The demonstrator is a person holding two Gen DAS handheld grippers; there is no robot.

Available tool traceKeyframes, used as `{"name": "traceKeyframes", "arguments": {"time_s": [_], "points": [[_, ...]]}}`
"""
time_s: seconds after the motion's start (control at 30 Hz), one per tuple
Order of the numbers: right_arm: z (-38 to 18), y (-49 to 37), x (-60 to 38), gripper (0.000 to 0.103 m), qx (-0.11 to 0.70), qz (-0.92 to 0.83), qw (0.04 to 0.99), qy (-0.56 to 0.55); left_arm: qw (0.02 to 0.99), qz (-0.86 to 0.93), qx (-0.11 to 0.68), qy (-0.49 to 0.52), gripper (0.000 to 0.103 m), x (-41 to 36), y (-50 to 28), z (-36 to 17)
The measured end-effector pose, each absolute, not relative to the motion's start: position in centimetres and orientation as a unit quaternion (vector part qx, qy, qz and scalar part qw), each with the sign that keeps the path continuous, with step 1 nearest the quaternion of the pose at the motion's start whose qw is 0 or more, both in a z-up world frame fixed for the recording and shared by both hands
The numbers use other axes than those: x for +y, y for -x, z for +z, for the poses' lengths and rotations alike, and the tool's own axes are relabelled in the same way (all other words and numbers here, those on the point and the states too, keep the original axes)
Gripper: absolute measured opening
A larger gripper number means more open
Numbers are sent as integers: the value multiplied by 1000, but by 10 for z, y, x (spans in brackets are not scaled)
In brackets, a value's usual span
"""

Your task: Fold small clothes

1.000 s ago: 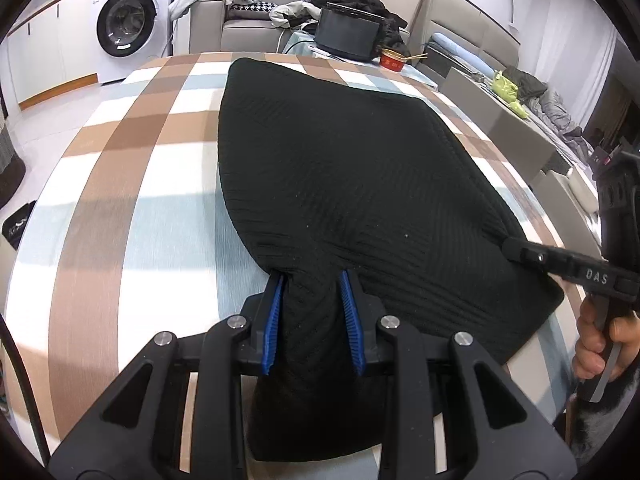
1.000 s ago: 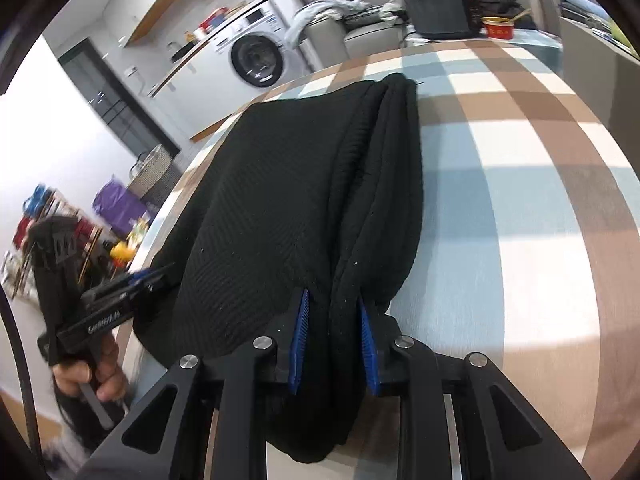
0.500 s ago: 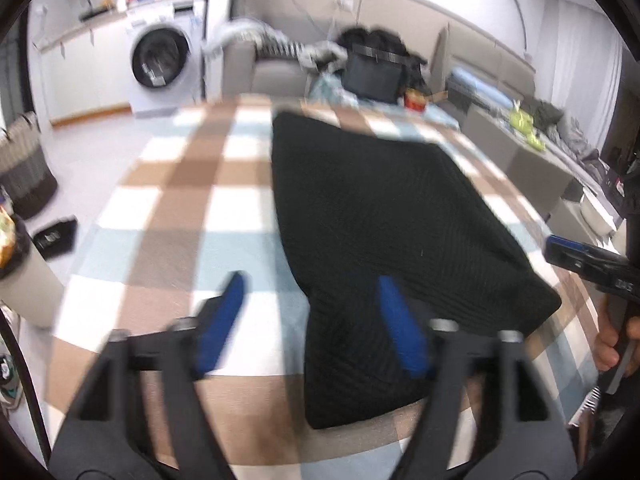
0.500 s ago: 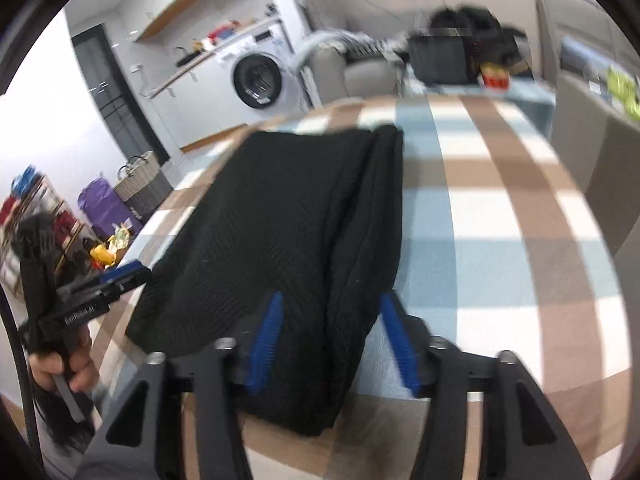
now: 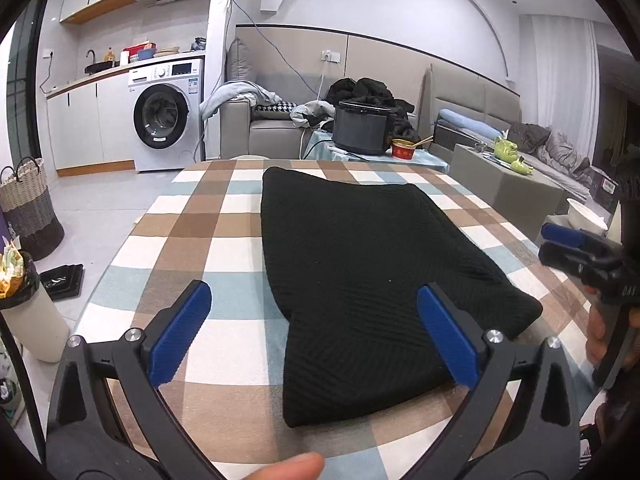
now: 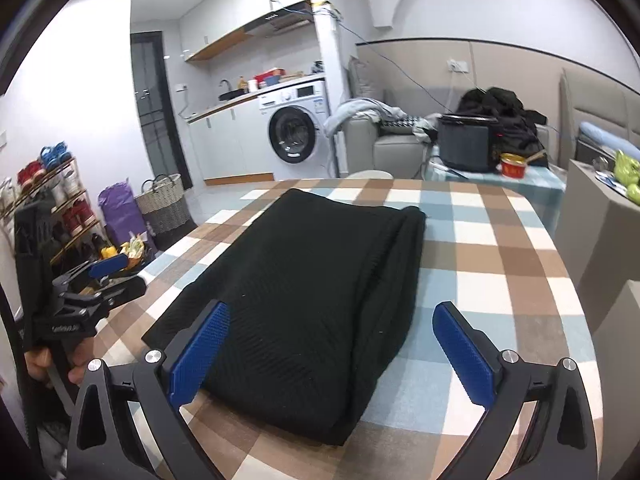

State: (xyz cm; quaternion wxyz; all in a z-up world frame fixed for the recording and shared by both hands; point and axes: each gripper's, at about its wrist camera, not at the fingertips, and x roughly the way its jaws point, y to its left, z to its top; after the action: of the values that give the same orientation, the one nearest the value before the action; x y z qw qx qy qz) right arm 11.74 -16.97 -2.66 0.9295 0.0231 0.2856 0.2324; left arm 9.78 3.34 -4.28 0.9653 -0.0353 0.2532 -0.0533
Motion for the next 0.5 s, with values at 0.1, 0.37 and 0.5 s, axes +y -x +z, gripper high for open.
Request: {"name": "traceKeyframes", "arguments": {"time_s": [0.1,0.37,0.5], "points": [[-30,-115,-167,103,277,240,930,-22,967,-50,247,34,103,33,-97,-45],[-39,-111,-167,103,266,247,931,-30,970,-51,234,32,103,33,-96,-49],[-41,-108,-166,103,260,242,934,-26,969,-58,238,29,103,31,-97,-53]]}}
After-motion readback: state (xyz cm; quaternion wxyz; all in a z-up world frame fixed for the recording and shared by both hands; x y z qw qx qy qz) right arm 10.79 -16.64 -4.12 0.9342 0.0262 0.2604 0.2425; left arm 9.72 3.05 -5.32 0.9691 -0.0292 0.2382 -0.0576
